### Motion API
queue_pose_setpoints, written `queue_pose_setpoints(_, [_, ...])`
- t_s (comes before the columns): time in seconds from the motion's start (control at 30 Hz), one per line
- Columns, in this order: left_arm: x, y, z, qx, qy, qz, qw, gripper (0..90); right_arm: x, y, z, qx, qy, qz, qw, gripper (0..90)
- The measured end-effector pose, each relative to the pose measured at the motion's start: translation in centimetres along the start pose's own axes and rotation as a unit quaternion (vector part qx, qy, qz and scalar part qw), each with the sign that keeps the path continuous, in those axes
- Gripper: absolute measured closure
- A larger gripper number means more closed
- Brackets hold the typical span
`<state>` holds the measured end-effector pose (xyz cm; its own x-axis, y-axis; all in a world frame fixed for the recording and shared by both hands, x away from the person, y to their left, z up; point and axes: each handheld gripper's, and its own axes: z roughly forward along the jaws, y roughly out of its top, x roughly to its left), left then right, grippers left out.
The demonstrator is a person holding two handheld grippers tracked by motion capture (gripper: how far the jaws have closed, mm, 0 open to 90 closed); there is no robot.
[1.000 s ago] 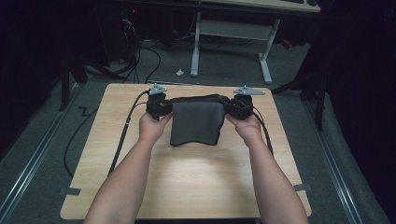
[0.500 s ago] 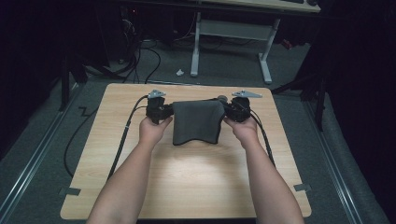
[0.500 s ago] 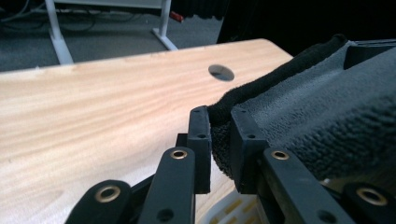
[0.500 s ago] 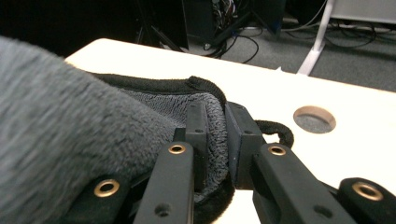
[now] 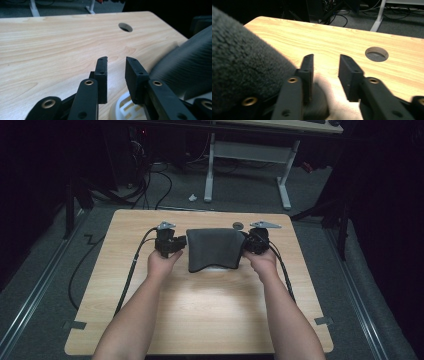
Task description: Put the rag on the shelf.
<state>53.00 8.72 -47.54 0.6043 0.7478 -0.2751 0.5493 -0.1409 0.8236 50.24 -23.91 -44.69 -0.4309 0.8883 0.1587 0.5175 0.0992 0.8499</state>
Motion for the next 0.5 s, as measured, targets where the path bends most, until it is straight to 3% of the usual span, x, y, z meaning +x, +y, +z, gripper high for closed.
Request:
queue_pose_setpoints(0.33, [-0.6,0.6,-0.9,-0.015,0.009,0.009,0.9998,71.8,0.2,1.0,-1.3,-0.018,-0.031,-0.034,0.9988,57.5])
queue_pose_setpoints(0.5, [-0.8,0.7,-1.4,-0.017,0.011,0.018,0.9996,71.8,-0.3,1.2,-1.9,-0.026,-0.045,-0.033,0.9981,57.3])
